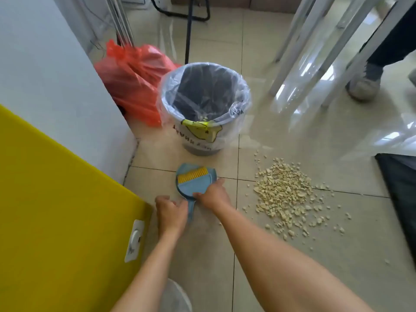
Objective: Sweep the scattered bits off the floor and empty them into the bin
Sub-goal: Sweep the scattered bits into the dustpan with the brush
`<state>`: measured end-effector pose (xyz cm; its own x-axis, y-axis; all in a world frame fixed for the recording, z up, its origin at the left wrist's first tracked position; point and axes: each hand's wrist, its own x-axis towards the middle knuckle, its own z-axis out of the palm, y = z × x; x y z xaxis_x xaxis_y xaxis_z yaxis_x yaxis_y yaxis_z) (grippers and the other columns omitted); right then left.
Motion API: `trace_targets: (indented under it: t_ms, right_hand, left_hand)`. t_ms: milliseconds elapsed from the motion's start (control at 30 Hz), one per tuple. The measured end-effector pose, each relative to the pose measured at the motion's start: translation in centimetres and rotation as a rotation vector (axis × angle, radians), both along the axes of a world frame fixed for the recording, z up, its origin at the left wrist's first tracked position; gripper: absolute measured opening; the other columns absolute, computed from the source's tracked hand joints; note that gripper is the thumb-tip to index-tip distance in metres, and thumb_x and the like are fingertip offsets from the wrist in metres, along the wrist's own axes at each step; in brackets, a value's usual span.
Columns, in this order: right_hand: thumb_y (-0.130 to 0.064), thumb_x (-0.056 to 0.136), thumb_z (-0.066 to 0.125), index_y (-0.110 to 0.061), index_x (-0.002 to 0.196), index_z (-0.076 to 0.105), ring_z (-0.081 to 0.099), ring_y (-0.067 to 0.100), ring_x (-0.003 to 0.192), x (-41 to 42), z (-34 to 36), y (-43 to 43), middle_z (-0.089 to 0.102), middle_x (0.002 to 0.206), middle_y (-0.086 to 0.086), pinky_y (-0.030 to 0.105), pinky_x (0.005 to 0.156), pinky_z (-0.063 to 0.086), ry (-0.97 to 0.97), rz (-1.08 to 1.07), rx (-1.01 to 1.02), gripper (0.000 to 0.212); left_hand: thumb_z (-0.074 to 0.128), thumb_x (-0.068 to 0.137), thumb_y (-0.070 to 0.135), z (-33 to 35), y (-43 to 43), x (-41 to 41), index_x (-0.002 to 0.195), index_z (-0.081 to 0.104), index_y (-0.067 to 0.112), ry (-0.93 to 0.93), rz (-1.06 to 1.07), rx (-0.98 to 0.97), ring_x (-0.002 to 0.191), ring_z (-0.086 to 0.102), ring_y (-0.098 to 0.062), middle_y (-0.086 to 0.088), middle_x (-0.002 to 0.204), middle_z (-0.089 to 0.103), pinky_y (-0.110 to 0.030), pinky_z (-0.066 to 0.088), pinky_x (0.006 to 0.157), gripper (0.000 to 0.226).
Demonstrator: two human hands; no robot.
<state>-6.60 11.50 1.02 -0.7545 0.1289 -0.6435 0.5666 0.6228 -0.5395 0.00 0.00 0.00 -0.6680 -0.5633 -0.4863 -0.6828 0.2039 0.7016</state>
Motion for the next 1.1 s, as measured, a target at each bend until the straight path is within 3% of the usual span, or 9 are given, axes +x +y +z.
trace_targets:
  t_ms: [133,233,333,433,533,600,767,900,1100]
  right_hand:
    - [-0.012,0.080,0.073,-0.009,0.112,0.035,0.068,0.034,0.101,0.4,0.1,0.6,0.065,0.104,0.010,0.037,0.064,0.054,0.101,0.047,-0.035,0.049]
    - [-0.007,0.084,0.072,-0.006,0.108,0.047,0.073,0.032,0.087,-0.2,0.6,2.6,0.068,0.091,0.011,0.044,0.071,0.062,0.039,0.092,-0.132,0.035]
    - [-0.005,0.100,0.054,-0.001,0.111,0.055,0.075,0.025,0.059,-1.3,2.1,6.4,0.069,0.079,0.015,0.038,0.058,0.063,-0.053,0.109,-0.263,0.013]
    - [-0.003,0.101,0.042,-0.006,0.108,0.045,0.074,0.028,0.057,-3.1,4.6,11.5,0.067,0.079,0.015,0.030,0.047,0.056,-0.009,0.123,-0.329,0.008]
    - [-0.011,0.096,0.044,-0.015,0.100,0.041,0.062,0.024,0.055,-5.8,6.1,16.6,0.061,0.073,0.009,0.031,0.045,0.045,0.144,0.300,-0.040,0.006]
    - [-0.018,0.096,0.046,-0.017,0.107,0.041,0.056,0.024,0.061,-8.1,5.9,18.9,0.059,0.074,0.004,0.031,0.046,0.034,0.290,0.434,0.204,0.011]
    - [-0.015,0.098,0.040,-0.024,0.137,0.042,0.063,0.037,0.083,-14.6,3.6,18.5,0.063,0.100,0.017,0.038,0.065,0.048,0.431,0.702,0.605,0.040]
    - [-0.005,0.095,0.040,-0.013,0.131,0.051,0.065,0.040,0.098,-16.2,1.0,15.4,0.064,0.111,0.021,0.040,0.075,0.050,0.434,0.879,0.718,0.039]
    - [-0.009,0.097,0.044,-0.013,0.126,0.054,0.068,0.032,0.084,-11.3,1.7,18.4,0.068,0.098,0.013,0.037,0.060,0.046,0.383,1.139,0.787,0.031]
  left_hand:
    - [0.079,0.078,0.051,-0.3,1.6,-0.4,0.131,0.039,0.000,-0.172,-0.172,0.037,0.116,0.061,-0.038,-0.019,0.129,0.057,-0.040,0.051,0.086,0.084]
    - [0.083,0.071,0.059,-0.2,2.7,-1.0,0.124,0.042,-0.001,-0.148,-0.246,-0.142,0.118,0.060,-0.041,-0.020,0.126,0.061,-0.048,0.054,0.092,0.090]
    - [0.080,0.075,0.040,-0.3,2.6,-2.0,0.123,0.045,0.001,-0.226,-0.332,-0.243,0.121,0.059,-0.041,-0.018,0.127,0.061,-0.048,0.053,0.096,0.071]
    - [0.070,0.087,0.038,-0.4,2.1,-2.5,0.114,0.061,0.009,-0.205,-0.418,-0.172,0.107,0.067,-0.036,-0.013,0.116,0.071,-0.043,0.057,0.090,0.040]
    - [0.064,0.094,0.037,-0.1,1.7,-2.6,0.105,0.068,0.014,-0.097,-0.433,-0.162,0.101,0.070,-0.034,-0.012,0.110,0.075,-0.043,0.058,0.086,0.025]
    - [0.063,0.095,0.039,0.4,1.7,-2.7,0.105,0.068,0.017,-0.065,-0.439,-0.185,0.099,0.070,-0.033,-0.009,0.107,0.076,-0.044,0.058,0.085,0.024]
    - [0.064,0.091,0.046,1.2,2.0,-2.5,0.096,0.063,0.027,-0.102,-0.534,-0.241,0.085,0.069,-0.027,0.004,0.089,0.072,-0.038,0.059,0.077,0.020]
    - [0.065,0.090,0.048,1.4,2.2,-1.6,0.089,0.058,0.029,-0.109,-0.607,-0.268,0.076,0.067,-0.021,0.006,0.078,0.068,-0.034,0.050,0.063,0.020]
    - [0.065,0.091,0.045,2.8,1.8,-0.8,0.088,0.061,0.027,-0.081,-0.581,-0.221,0.072,0.066,-0.018,0.006,0.074,0.067,-0.033,0.052,0.063,0.019]
